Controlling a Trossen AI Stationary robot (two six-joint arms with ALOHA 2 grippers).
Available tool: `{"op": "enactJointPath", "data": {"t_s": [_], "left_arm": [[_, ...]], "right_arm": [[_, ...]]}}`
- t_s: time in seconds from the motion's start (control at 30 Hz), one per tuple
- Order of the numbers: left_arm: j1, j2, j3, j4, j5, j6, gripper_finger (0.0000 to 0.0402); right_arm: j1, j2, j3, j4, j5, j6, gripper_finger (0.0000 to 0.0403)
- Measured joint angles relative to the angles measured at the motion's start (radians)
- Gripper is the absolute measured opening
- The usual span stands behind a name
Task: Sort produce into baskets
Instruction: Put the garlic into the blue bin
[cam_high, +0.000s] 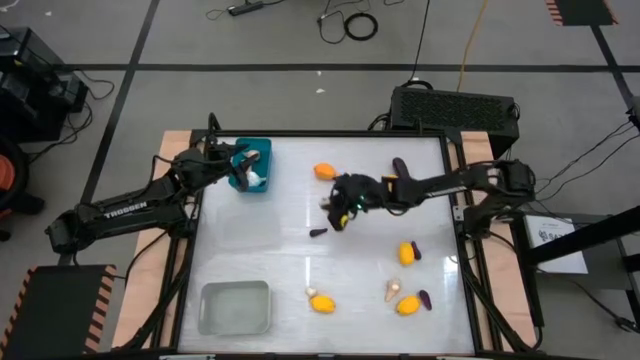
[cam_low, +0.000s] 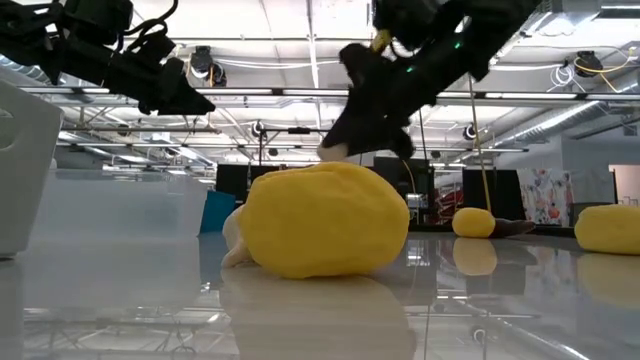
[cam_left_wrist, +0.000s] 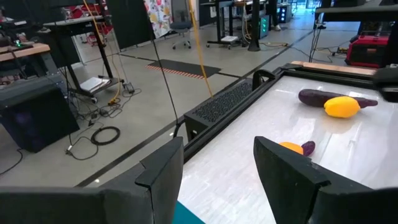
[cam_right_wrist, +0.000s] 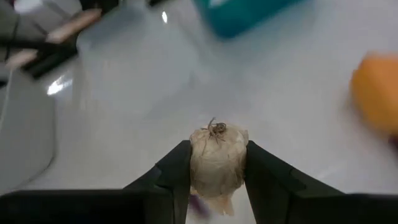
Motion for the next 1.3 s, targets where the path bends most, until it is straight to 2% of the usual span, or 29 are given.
{"op": "enactJointPath", "data": {"t_s": [0.13,0.27,0.33,0.4,0.47,0.53,0.63,0.77,0.9,1.07,1.3], "left_arm": [[0.0,0.0,0.0,0.0,0.0,0.001,0.0203],[0.0,0.001,0.0,0.0,-0.001,0.004,0.0203],[-0.001,0.003,0.0,-0.008,-0.036,0.011,0.0203],[0.0,0.003,0.0,-0.034,-0.175,0.011,0.0203],[0.0,-0.004,0.0,-0.087,-0.403,0.006,0.0203],[0.001,-0.005,0.0,-0.136,-0.58,0.004,0.0203],[0.0,-0.003,0.0,-0.18,-0.726,0.03,0.0203],[0.0,-0.002,0.0,-0.187,-0.746,0.037,0.0203],[0.0,-0.002,0.0,-0.181,-0.739,0.037,0.0203],[0.0,-0.002,0.0,-0.174,-0.725,0.055,0.0203],[0.0,-0.002,0.0,-0.173,-0.714,0.055,0.0203]], "right_arm": [[-0.067,0.108,0.095,0.086,-0.025,-0.102,0.0122],[-0.125,0.263,0.294,0.102,-0.081,-0.198,0.0122],[-0.15,0.349,0.413,0.097,-0.082,-0.23,0.0122],[-0.175,0.441,0.54,0.053,-0.098,-0.258,0.0122],[-0.197,0.534,0.666,0.024,-0.147,-0.269,0.0122],[-0.21,0.622,0.796,0.001,-0.214,-0.273,0.0122],[-0.215,0.731,0.978,-0.034,-0.267,-0.278,0.0122],[-0.214,0.854,1.173,-0.122,-0.265,-0.313,0.0126],[-0.215,0.933,1.296,-0.167,-0.26,-0.325,0.0143],[-0.22,0.941,1.31,-0.164,-0.201,-0.315,0.0186],[-0.23,0.946,1.31,-0.168,-0.201,-0.298,0.0257]]}}
